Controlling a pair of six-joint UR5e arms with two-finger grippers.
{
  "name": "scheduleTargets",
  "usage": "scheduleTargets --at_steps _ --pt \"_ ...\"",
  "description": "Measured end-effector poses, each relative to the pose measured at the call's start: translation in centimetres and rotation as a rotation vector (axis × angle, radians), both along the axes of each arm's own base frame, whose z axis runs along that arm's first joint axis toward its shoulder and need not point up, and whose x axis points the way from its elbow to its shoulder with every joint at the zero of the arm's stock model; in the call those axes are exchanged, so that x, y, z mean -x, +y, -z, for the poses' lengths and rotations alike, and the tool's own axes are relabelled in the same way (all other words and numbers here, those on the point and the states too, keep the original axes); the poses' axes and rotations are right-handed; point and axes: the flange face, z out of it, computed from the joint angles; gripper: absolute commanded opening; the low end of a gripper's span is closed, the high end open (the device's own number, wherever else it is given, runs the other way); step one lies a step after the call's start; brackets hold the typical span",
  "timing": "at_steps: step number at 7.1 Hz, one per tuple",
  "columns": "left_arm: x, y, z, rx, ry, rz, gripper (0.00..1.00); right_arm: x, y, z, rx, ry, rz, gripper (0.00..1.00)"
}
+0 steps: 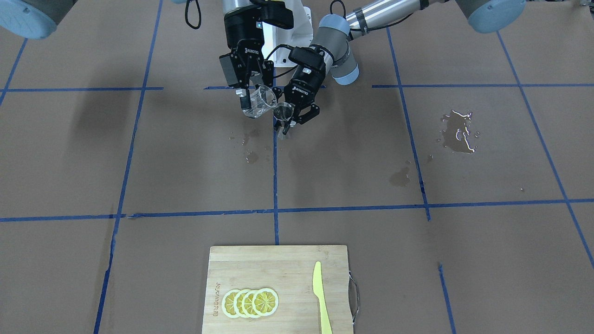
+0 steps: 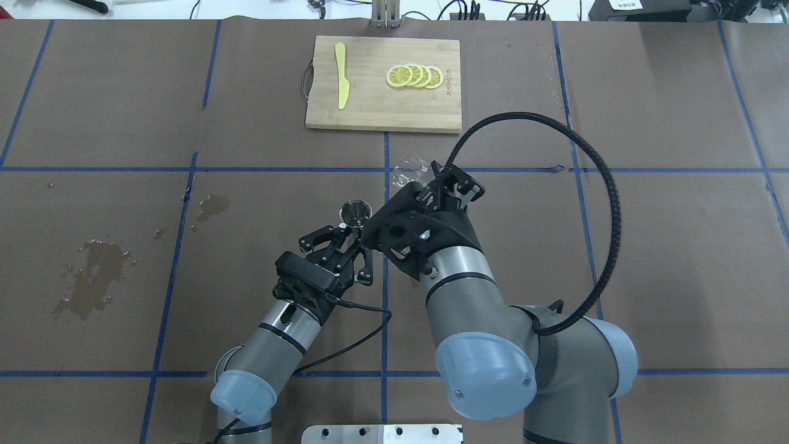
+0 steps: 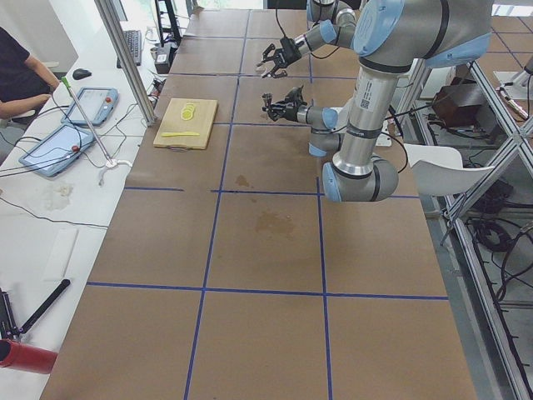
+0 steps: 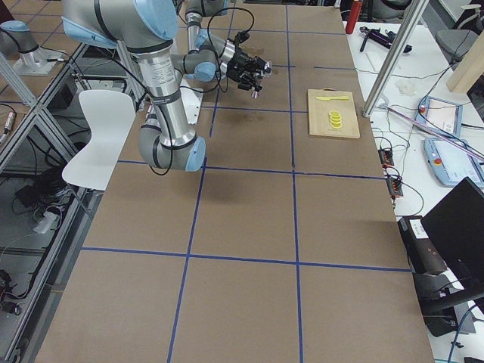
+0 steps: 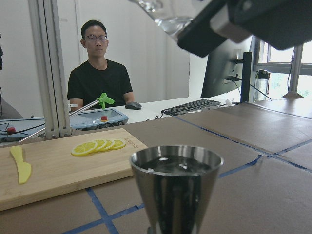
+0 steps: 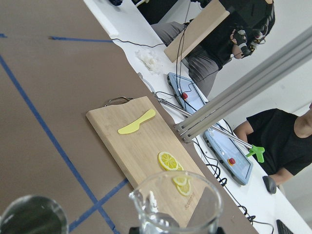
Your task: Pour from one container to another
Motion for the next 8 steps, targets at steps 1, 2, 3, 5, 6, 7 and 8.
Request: scheduleTargets --at_steps 1,2,3,5,6,7,8 --pt "2.5 -0.1 -1.7 0.01 0.021 0.041 0.0 -1.6 0.3 -2.0 0.057 -0.089 -0.04 0.0" --pt "5.0 -0.4 -3.4 0.012 0.044 0.066 0.0 -2.9 0.4 -3.7 0.094 -0.138 -0.068 0.0" --pt "6.9 -0.9 -5.0 0.012 0.051 0.086 0.0 -3.8 0.3 -4.9 0.11 -0.15 -0.085 0.0" --pt "10.8 -2.3 -8.8 0.02 0.043 0.136 0.0 -4.7 0.1 -6.9 0.118 -0.149 -0.099 0.0" --pt "12.8 -2.8 -10.9 0.013 0.051 0.138 0.0 -5.0 0.1 -7.8 0.118 -0.155 -0.1 0.0" --pt "15.1 -3.0 -13.6 0.001 0.047 0.12 0.0 -5.2 0.1 -8.3 0.118 -0.158 -0.1 0.0" --pt "17.4 -3.2 -16.5 -0.008 0.017 0.098 0.0 -5.3 0.1 -8.5 0.118 -0.158 -0.1 0.0"
